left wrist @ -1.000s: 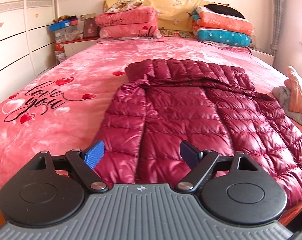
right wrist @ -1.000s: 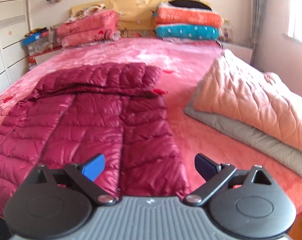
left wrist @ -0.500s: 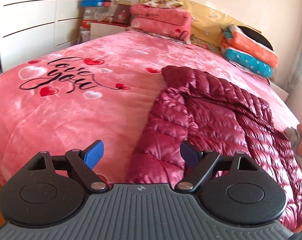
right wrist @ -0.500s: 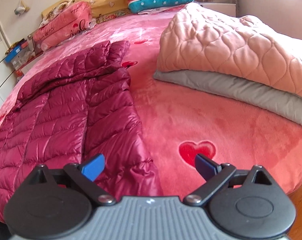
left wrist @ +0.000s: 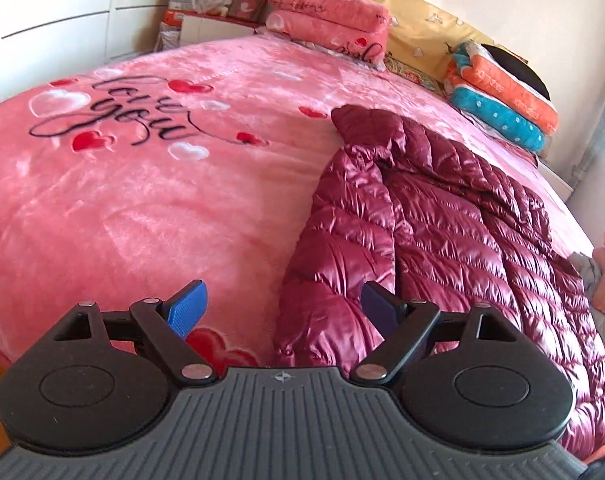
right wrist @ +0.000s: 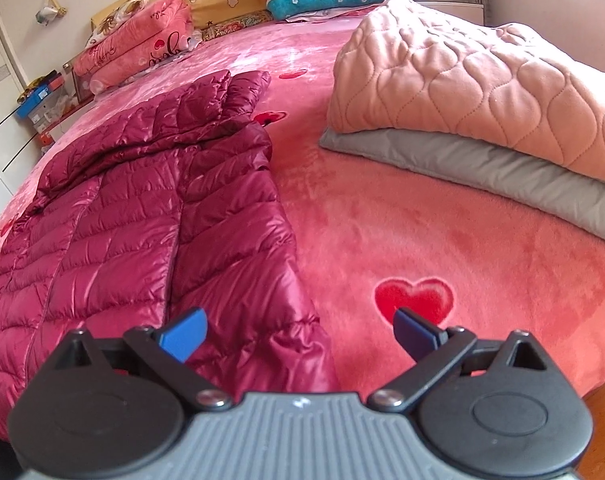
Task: Fold large clothes
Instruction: 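Move both grippers to the jacket's side edge and grasp it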
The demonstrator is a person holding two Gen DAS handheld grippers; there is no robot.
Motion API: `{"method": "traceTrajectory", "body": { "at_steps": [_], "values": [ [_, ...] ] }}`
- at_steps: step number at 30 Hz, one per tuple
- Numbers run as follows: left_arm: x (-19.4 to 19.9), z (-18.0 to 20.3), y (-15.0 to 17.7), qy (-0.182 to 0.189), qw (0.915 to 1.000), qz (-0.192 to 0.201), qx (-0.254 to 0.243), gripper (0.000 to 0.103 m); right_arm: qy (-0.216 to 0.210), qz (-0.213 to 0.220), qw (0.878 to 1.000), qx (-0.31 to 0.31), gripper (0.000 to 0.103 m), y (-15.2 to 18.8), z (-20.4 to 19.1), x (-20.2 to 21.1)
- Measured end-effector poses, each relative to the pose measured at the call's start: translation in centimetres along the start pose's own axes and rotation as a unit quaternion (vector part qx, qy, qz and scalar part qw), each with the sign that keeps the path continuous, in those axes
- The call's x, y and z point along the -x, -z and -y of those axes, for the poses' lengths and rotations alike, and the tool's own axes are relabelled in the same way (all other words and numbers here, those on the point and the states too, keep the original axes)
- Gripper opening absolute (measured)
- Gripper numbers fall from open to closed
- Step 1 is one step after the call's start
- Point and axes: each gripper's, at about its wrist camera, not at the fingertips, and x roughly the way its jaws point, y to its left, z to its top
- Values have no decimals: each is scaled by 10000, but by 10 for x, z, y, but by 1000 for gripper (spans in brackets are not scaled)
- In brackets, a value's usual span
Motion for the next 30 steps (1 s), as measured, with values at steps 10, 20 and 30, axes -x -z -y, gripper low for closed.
{"method": "traceTrajectory", "body": {
  "at_steps": [10, 20, 30],
  "values": [
    [-14, -6, 13, 382, 9989, -288, -23, 103, -368, -217, 9962, -762, 100, 1, 28, -11],
    [-19, 18, 27, 1146, 9913, -567, -327, 103, -905, -586, 9933, -418, 103, 2, 17, -20],
    [-22, 23, 34, 1730, 9817, -768, -192, 95, -1561, -886, 9829, -402, 78, 9, 17, -18]
  ]
}}
